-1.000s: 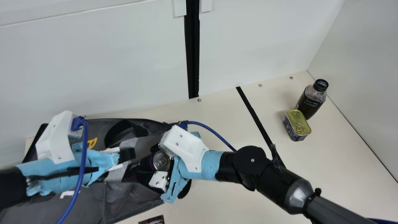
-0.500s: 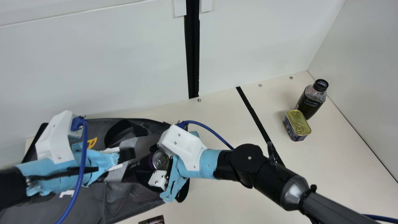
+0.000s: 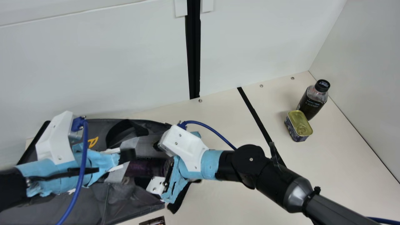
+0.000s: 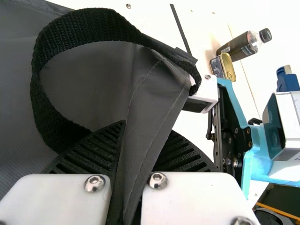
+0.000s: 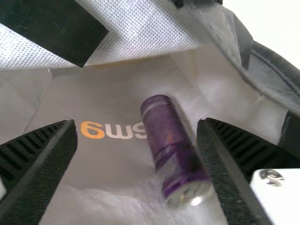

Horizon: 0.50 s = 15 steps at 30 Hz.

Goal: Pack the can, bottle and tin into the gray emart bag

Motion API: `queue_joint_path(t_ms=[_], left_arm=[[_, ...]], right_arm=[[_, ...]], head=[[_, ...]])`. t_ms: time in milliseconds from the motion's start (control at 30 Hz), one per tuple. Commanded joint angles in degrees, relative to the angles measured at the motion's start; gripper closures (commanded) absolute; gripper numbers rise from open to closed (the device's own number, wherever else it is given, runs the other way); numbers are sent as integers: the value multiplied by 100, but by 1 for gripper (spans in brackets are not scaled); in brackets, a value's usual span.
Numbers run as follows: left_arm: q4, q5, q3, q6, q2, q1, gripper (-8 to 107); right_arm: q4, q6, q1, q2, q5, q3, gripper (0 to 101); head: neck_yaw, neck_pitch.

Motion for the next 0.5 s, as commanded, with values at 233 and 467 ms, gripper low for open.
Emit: queue_joint_path(t_ms=[233, 467], left_arm=[[0, 0, 0, 0, 0, 0, 89], [0, 0, 0, 0, 0, 0, 89]], right_arm=[[-256, 325, 60, -188, -143, 43, 10], [-557, 673, 83, -411, -225, 89, 10]], head=[[-5, -130], [-5, -130]])
